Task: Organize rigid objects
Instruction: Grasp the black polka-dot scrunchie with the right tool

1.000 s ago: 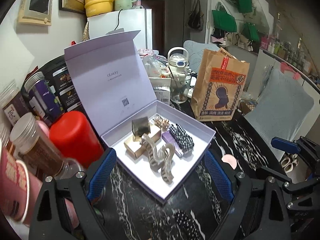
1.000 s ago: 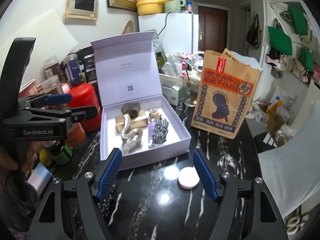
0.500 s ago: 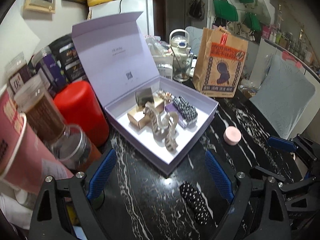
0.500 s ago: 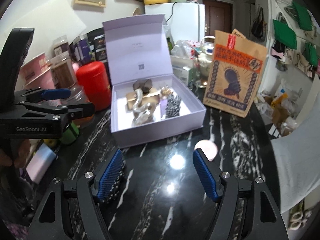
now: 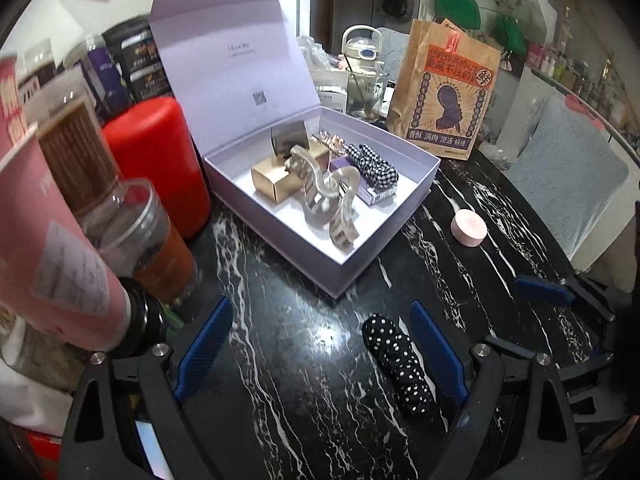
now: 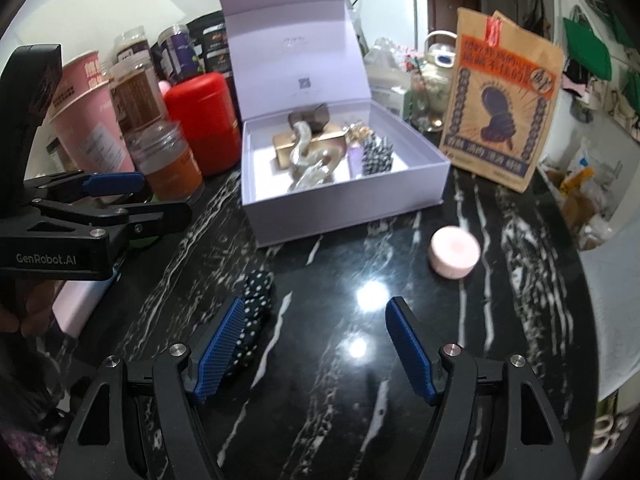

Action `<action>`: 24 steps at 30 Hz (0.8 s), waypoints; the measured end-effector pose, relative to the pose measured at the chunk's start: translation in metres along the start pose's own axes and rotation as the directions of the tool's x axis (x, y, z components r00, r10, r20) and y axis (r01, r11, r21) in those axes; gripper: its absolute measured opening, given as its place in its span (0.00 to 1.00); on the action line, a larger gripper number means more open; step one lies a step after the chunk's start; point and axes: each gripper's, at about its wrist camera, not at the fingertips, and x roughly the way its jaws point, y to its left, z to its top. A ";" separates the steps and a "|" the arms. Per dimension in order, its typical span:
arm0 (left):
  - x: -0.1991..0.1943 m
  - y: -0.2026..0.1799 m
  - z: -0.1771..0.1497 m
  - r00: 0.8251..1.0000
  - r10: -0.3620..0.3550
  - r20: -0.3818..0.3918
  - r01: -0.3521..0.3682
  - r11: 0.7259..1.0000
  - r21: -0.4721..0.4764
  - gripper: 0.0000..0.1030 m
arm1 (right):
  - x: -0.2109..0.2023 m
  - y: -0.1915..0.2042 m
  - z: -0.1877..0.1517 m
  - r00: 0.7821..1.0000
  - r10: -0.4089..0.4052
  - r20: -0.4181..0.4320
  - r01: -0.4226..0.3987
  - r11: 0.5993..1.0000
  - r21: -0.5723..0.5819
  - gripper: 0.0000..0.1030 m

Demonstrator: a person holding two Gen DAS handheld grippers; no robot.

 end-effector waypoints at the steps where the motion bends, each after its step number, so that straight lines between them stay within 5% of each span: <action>1: 0.001 0.002 -0.002 1.000 -0.006 -0.002 0.006 1.000 -0.007 0.88 | 0.002 0.001 -0.002 1.000 0.011 -0.005 -0.011 1.000 0.003 0.72; 13: 0.012 0.008 -0.011 1.000 0.009 -0.027 -0.009 1.000 0.000 0.88 | 0.042 0.015 -0.012 0.993 0.090 -0.075 -0.089 0.996 0.021 0.71; 24: 0.020 0.011 -0.013 0.999 0.012 -0.053 -0.012 1.000 0.007 0.88 | 0.069 0.029 -0.017 0.984 0.112 -0.135 -0.116 0.993 -0.020 0.39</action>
